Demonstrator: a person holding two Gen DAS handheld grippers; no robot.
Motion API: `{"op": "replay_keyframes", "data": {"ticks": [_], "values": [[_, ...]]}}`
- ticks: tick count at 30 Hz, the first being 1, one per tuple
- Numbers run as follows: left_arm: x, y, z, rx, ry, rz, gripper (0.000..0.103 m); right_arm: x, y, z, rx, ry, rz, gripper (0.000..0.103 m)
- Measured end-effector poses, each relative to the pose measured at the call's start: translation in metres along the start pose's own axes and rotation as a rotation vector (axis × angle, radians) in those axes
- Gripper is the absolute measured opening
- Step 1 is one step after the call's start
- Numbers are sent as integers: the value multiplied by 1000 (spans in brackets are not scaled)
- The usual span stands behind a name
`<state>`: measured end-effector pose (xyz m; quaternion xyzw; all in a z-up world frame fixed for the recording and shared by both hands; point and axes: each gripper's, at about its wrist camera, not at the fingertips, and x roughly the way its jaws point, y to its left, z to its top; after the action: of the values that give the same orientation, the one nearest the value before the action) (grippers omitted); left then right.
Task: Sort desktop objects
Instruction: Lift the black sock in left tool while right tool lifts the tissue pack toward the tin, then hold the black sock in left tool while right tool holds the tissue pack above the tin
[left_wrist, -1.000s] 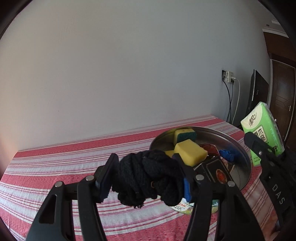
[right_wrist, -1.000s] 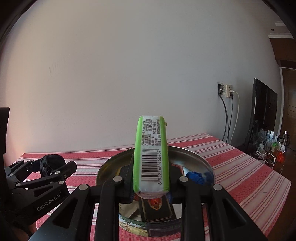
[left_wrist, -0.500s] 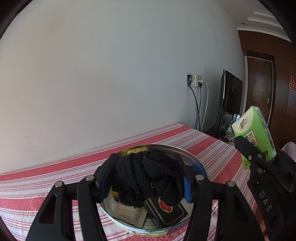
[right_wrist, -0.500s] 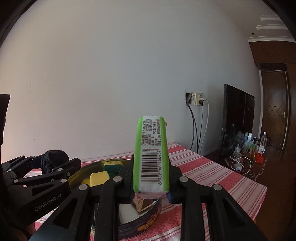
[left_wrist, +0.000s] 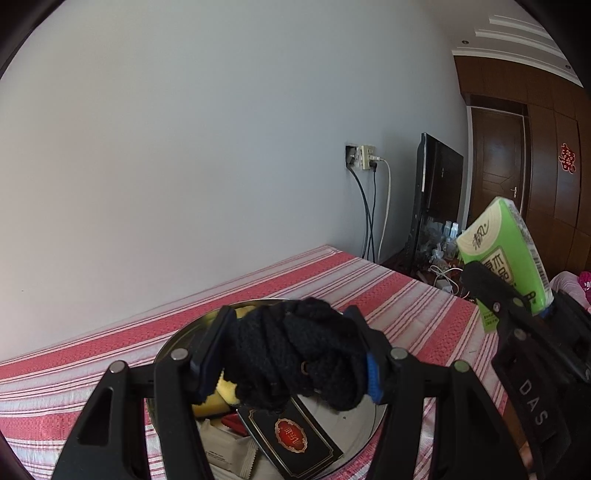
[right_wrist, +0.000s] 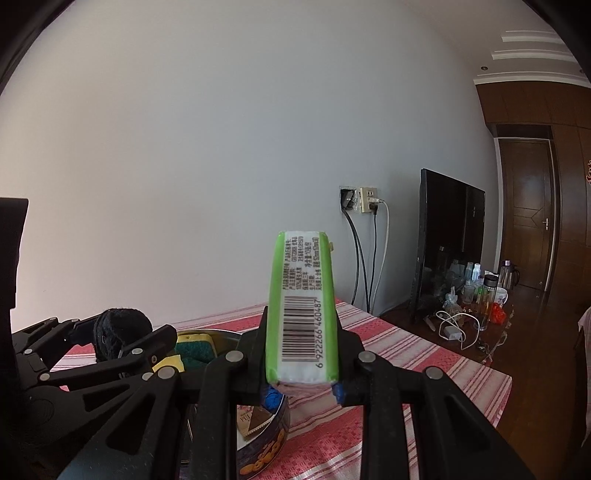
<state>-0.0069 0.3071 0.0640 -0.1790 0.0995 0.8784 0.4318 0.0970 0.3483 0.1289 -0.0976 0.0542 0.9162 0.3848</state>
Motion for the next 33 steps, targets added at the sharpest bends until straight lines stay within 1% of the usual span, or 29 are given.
{"op": "replay_keyframes", "data": {"ticks": [8, 19, 33], "values": [[0, 3, 2, -10, 5, 2, 60, 5, 3, 4, -6, 14, -33, 27], [-10, 9, 3, -11, -18, 14, 60, 1, 9, 8, -17, 3, -23, 27], [-9, 9, 4, -23, -20, 17, 60, 0, 9, 11, -6, 5, -13, 27]]}}
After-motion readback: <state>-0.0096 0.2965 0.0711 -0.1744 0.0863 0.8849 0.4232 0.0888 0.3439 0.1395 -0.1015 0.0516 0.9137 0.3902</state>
